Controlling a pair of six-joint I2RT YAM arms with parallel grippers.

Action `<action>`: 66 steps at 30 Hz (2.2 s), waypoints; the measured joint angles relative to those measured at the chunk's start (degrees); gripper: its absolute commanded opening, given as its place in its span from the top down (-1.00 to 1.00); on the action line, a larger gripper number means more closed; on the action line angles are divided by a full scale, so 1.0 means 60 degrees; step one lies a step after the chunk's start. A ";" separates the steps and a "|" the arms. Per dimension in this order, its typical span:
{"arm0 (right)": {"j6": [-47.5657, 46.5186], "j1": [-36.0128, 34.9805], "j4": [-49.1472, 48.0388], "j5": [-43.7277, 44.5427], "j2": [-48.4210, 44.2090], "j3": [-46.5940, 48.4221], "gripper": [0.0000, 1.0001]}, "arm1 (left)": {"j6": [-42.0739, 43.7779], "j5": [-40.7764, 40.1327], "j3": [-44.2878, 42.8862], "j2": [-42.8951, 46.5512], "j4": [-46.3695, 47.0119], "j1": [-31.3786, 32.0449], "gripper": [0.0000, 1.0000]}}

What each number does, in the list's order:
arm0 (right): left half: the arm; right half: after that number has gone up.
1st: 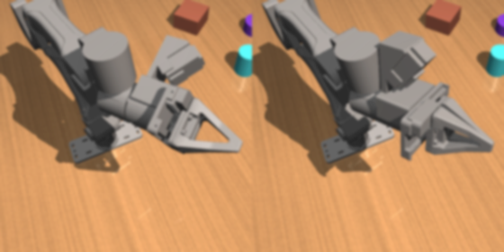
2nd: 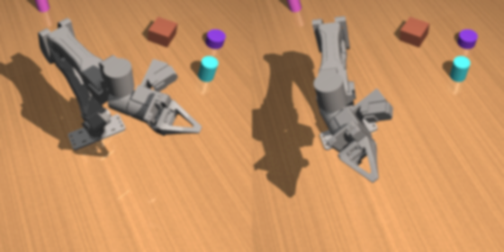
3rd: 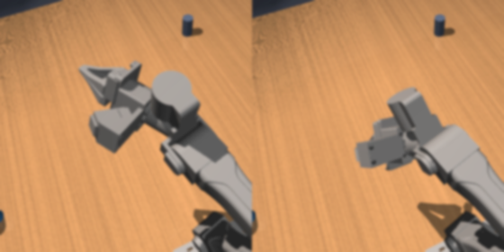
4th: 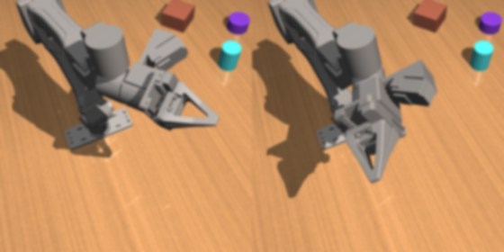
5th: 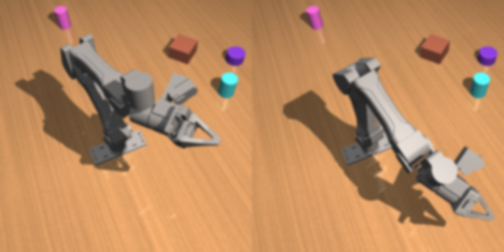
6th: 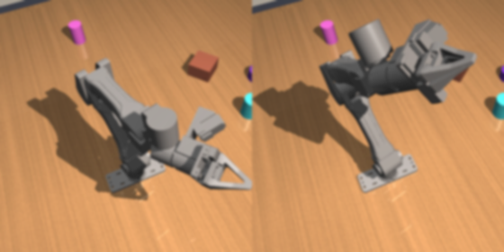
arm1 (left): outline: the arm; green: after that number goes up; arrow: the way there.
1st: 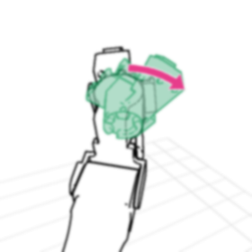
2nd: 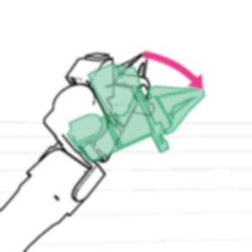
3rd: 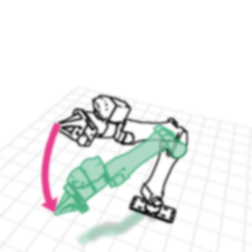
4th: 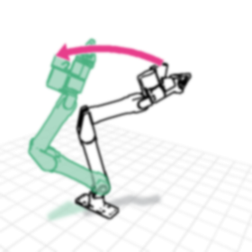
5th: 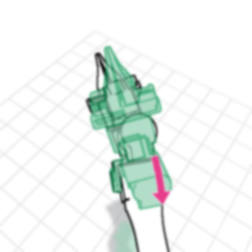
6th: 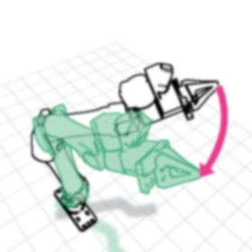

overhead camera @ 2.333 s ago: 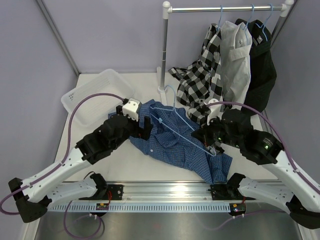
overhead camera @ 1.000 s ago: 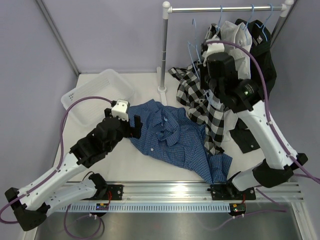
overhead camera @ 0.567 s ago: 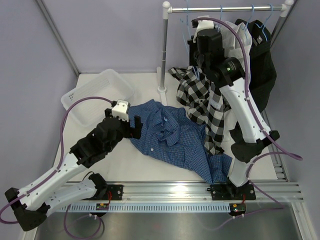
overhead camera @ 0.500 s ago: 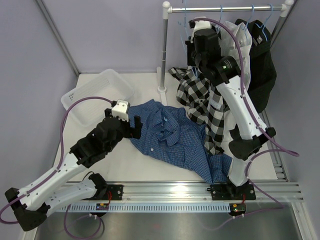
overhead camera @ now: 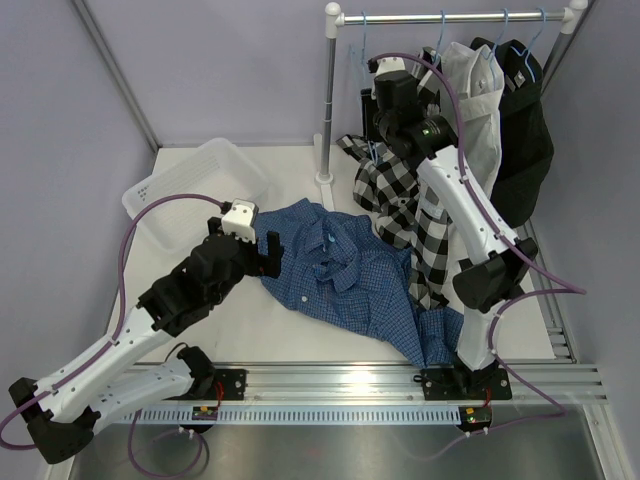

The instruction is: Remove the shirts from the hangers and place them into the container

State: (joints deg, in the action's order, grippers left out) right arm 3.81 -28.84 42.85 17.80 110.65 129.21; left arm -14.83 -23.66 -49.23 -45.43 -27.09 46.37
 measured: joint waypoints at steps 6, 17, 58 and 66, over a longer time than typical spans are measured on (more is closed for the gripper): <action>0.0102 0.0007 -0.0069 -0.0441 -0.1151 -0.1610 -0.74 | 0.0004 0.0055 0.0000 -0.0004 -0.0015 -0.0044 -0.98; 0.0426 0.0007 -0.0750 -0.0805 -0.6510 -0.5701 -0.99 | -0.0219 0.0801 -0.0160 -0.0991 -0.0113 0.0018 -0.98; 0.2659 0.0007 -0.0525 0.0692 -1.3063 -1.1438 -0.99 | -0.4499 -0.1625 -0.6885 -1.1981 -0.1042 0.6386 -0.37; 0.2732 0.0007 -0.0528 0.0648 -1.3063 -1.1453 -0.99 | -0.4892 -0.1716 -0.6003 -1.1981 -0.1049 0.6142 0.65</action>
State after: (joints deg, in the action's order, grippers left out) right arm 20.21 -28.80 39.68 21.69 32.27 60.49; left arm -44.18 -33.95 -85.25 -117.32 -33.39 83.22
